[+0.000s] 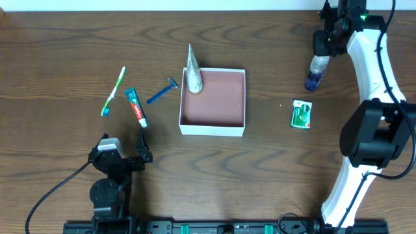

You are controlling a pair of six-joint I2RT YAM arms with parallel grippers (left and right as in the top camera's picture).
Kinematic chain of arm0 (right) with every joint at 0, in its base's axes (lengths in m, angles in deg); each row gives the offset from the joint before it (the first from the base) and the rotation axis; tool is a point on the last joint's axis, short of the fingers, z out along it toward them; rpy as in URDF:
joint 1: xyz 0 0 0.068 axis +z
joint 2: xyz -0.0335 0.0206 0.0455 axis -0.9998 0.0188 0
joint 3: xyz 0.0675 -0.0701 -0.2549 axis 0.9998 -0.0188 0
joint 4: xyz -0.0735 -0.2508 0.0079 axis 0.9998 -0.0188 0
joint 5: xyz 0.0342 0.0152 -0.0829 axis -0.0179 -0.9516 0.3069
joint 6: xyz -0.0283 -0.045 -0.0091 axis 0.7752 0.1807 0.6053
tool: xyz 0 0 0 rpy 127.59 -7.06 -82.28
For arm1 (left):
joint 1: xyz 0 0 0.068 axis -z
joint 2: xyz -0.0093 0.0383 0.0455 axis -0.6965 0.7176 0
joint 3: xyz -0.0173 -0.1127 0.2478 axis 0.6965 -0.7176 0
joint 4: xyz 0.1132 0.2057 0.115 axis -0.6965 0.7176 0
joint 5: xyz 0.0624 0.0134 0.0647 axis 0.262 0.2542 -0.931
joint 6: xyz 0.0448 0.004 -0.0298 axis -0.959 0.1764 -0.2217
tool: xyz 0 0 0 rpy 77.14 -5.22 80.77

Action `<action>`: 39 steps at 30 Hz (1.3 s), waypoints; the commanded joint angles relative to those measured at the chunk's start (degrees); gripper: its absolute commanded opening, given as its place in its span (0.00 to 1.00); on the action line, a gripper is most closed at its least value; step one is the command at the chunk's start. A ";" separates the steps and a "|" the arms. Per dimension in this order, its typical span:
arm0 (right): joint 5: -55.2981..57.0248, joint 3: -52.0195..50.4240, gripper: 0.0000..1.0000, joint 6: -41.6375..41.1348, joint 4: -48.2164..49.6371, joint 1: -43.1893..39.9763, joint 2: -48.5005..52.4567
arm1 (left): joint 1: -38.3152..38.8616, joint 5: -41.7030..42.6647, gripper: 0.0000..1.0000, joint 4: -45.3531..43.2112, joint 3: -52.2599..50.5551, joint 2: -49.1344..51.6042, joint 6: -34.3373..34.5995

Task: Pack container
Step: 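Move the right gripper to the blue pump bottle and grasp it, then carry the pump bottle into the box beside the tube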

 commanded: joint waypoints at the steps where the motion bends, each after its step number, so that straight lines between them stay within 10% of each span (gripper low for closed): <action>1: -0.02 -0.02 0.01 -0.72 -0.42 1.57 -3.34 | -0.17 -0.46 0.98 2.14 -0.90 -0.13 -0.76; 20: -1.70 -0.02 0.01 -9.90 1.14 21.27 -26.58 | -0.17 -0.46 0.98 2.14 -0.90 -0.13 -0.76; 39: -0.24 -0.07 0.02 -5.55 2.99 37.75 -16.35 | -0.17 -0.46 0.98 2.14 -0.90 -0.13 -0.76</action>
